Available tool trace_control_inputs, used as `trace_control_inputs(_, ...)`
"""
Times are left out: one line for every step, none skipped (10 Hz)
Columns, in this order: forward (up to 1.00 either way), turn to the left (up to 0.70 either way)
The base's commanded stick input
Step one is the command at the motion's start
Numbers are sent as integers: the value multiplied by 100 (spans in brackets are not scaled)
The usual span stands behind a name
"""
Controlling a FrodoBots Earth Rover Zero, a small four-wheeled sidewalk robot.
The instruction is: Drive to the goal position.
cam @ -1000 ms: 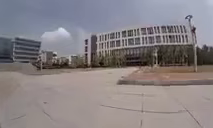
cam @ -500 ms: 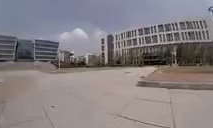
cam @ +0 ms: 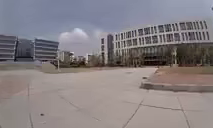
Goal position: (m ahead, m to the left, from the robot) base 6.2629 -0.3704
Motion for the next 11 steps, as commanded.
trace_control_inputs(70, 0)
trace_control_inputs(70, 0)
trace_control_inputs(70, 0)
trace_control_inputs(70, 0)
trace_control_inputs(70, 5)
trace_control_inputs(70, 14)
trace_control_inputs(70, 23)
trace_control_inputs(70, 32)
trace_control_inputs(70, 35)
trace_control_inputs(70, 35)
trace_control_inputs(70, 35)
